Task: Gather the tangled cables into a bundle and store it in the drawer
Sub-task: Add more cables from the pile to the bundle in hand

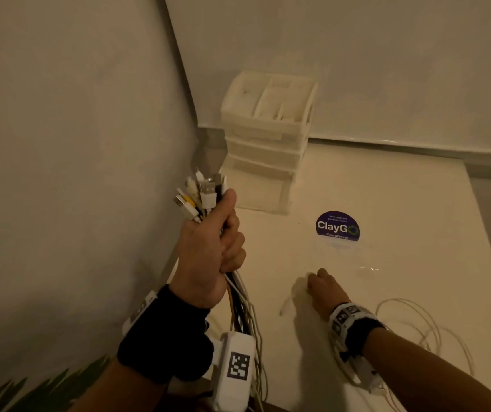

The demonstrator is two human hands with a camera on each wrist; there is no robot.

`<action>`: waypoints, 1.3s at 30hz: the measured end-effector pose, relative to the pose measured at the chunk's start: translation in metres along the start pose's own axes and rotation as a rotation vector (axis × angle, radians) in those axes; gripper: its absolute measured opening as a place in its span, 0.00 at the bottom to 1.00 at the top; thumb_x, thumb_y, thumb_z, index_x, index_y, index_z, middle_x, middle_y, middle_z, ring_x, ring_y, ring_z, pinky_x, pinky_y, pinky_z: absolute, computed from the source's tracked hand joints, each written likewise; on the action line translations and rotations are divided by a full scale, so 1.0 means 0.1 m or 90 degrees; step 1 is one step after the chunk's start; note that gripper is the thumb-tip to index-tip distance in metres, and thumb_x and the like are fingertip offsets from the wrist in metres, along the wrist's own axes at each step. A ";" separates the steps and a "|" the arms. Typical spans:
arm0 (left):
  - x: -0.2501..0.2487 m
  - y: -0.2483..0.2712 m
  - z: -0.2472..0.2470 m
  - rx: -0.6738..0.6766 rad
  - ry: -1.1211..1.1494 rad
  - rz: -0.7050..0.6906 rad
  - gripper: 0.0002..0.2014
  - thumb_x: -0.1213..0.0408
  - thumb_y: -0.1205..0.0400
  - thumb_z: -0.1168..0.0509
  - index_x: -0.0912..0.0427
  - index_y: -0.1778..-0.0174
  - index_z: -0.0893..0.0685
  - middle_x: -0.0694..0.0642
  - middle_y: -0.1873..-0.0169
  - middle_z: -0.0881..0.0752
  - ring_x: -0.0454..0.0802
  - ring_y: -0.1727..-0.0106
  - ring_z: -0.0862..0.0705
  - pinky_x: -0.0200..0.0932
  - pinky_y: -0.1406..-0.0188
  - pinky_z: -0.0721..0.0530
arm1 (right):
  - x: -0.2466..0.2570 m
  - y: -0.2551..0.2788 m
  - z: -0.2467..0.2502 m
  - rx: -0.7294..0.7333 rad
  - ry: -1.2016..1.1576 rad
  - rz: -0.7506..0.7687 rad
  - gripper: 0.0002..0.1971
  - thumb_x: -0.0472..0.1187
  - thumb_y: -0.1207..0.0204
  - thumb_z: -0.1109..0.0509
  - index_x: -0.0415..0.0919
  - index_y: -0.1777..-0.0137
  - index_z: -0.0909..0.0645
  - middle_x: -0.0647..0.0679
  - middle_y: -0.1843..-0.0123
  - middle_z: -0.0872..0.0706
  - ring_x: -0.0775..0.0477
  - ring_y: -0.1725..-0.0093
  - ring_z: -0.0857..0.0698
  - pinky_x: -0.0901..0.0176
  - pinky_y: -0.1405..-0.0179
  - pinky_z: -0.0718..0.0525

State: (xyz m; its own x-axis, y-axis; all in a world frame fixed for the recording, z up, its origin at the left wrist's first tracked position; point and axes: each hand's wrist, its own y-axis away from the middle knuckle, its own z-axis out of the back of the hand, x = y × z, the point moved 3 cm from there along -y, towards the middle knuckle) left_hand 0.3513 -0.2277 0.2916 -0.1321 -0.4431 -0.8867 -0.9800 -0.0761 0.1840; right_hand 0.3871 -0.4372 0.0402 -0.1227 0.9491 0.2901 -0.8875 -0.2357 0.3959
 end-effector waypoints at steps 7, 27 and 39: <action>0.22 -0.07 -0.05 0.025 0.020 0.076 0.20 0.51 0.25 0.33 0.54 0.73 0.35 0.49 0.84 0.43 0.43 0.86 0.47 0.32 0.84 0.49 | 0.01 0.36 1.26 -0.291 -0.546 -0.146 0.06 0.38 0.20 0.35 0.37 0.57 0.24 0.41 0.65 0.12 0.43 0.73 0.17 0.52 0.68 0.17; 0.29 0.06 -0.27 0.124 -0.095 0.049 0.25 0.42 0.27 0.34 0.59 0.74 0.31 0.58 0.76 0.36 0.47 0.80 0.38 0.35 0.82 0.39 | 1.42 1.66 1.52 -0.560 -0.427 0.191 0.07 0.46 0.24 0.28 0.44 0.55 0.13 0.54 0.61 0.18 0.54 0.67 0.21 0.65 0.69 0.22; -0.21 0.03 0.17 0.255 -0.031 0.018 0.24 0.43 0.22 0.37 0.56 0.72 0.36 0.49 0.82 0.41 0.43 0.85 0.45 0.33 0.85 0.46 | 0.82 1.76 1.12 -0.230 -0.509 0.160 0.23 0.62 0.25 0.38 0.45 0.71 0.21 0.48 0.74 0.24 0.61 0.72 0.26 0.66 0.67 0.28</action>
State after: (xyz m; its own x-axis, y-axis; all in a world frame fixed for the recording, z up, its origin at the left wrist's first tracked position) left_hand 0.3488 -0.2032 0.3039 -0.1567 -0.3970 -0.9043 -0.9550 0.2943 0.0363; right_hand 0.2703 -0.4241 0.2313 -0.1067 0.4191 0.9017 -0.9777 -0.2091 -0.0185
